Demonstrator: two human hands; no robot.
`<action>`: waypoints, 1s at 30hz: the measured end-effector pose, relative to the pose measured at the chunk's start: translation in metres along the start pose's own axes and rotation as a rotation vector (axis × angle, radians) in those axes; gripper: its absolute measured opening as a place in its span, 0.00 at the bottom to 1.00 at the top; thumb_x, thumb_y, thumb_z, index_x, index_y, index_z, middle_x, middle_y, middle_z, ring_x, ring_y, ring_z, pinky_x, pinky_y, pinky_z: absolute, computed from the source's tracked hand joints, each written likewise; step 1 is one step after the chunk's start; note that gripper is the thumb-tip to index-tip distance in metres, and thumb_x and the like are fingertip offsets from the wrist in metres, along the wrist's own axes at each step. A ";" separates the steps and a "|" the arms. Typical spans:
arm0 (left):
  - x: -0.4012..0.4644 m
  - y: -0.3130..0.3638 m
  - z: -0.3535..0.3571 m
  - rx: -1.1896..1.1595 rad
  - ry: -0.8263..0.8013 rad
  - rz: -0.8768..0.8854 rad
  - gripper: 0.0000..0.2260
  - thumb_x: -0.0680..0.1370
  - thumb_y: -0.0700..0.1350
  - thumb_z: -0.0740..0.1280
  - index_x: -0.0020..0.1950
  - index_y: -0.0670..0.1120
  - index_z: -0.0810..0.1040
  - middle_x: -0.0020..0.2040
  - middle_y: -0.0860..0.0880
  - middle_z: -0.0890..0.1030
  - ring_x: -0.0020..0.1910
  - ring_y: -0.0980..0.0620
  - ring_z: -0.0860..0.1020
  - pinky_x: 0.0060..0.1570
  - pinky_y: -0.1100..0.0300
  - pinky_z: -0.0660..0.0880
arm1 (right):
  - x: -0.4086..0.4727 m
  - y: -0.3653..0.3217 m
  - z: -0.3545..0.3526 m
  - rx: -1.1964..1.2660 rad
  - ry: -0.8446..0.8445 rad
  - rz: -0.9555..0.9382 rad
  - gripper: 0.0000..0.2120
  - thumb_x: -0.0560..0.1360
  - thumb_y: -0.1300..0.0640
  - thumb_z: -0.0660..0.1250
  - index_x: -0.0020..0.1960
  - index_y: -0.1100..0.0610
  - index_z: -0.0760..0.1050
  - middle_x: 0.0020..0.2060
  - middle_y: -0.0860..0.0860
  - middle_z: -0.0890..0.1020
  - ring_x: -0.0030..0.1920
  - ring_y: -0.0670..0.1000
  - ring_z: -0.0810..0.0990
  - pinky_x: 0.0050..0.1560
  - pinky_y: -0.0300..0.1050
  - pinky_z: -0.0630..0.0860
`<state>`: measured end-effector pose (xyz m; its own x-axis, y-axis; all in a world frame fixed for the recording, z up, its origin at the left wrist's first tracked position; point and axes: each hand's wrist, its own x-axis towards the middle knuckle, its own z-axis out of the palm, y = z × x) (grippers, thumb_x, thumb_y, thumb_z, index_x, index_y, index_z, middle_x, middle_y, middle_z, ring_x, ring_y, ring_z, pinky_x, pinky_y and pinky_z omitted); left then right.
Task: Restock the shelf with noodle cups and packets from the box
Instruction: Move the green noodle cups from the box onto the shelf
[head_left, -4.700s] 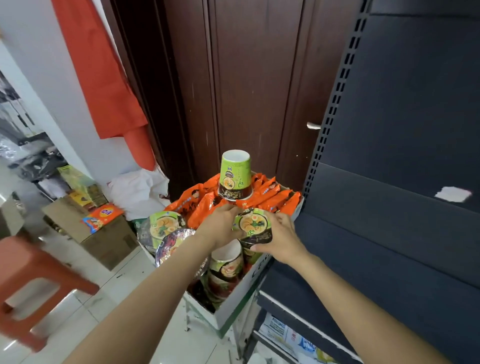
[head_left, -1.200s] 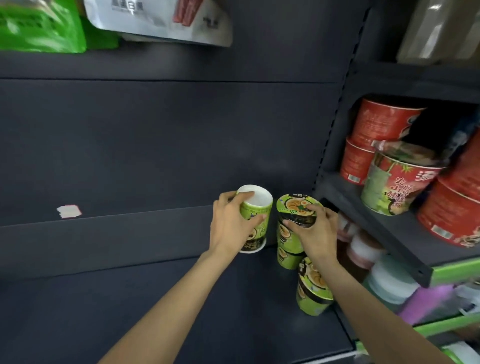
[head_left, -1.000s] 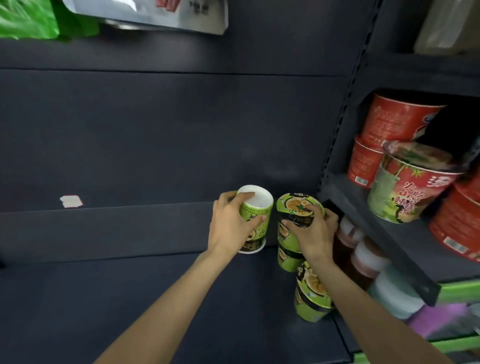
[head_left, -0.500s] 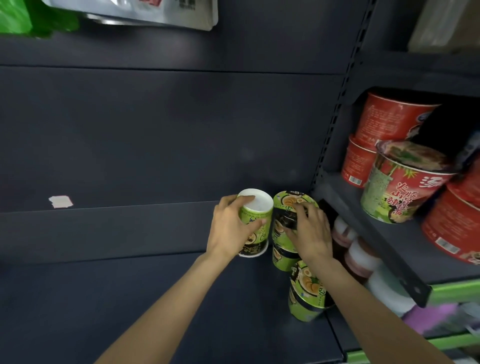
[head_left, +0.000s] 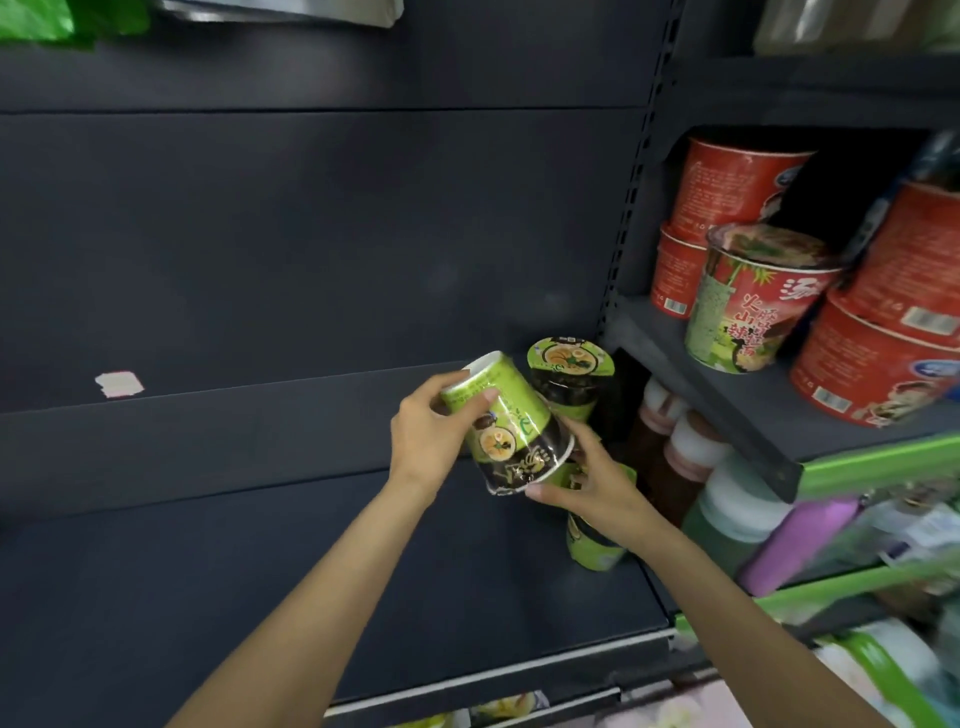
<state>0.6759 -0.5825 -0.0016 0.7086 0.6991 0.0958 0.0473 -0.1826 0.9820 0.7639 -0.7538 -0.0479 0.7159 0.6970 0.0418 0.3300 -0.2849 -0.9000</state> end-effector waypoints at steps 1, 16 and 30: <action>-0.001 -0.001 0.001 -0.056 -0.015 -0.050 0.16 0.66 0.57 0.76 0.51 0.55 0.81 0.45 0.52 0.84 0.46 0.54 0.83 0.48 0.54 0.80 | -0.004 0.002 0.001 0.048 0.000 0.002 0.46 0.56 0.33 0.76 0.69 0.37 0.59 0.67 0.44 0.69 0.68 0.45 0.67 0.69 0.53 0.67; -0.021 -0.006 0.033 -0.022 -0.318 -0.315 0.12 0.76 0.56 0.67 0.47 0.48 0.77 0.49 0.49 0.81 0.50 0.53 0.78 0.52 0.59 0.74 | -0.039 -0.014 -0.024 0.086 0.344 -0.005 0.36 0.70 0.50 0.73 0.72 0.44 0.59 0.66 0.48 0.64 0.66 0.44 0.66 0.69 0.46 0.65; -0.032 0.002 0.048 0.079 -0.570 0.228 0.15 0.76 0.45 0.69 0.61 0.58 0.77 0.58 0.55 0.80 0.58 0.58 0.77 0.62 0.52 0.74 | -0.045 -0.025 -0.033 -0.473 0.393 -0.077 0.37 0.63 0.47 0.76 0.69 0.46 0.67 0.63 0.48 0.67 0.67 0.49 0.62 0.68 0.43 0.62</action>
<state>0.6870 -0.6381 -0.0102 0.9707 0.1613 0.1781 -0.1125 -0.3499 0.9300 0.7442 -0.7996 -0.0130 0.8225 0.4586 0.3364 0.5624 -0.5672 -0.6017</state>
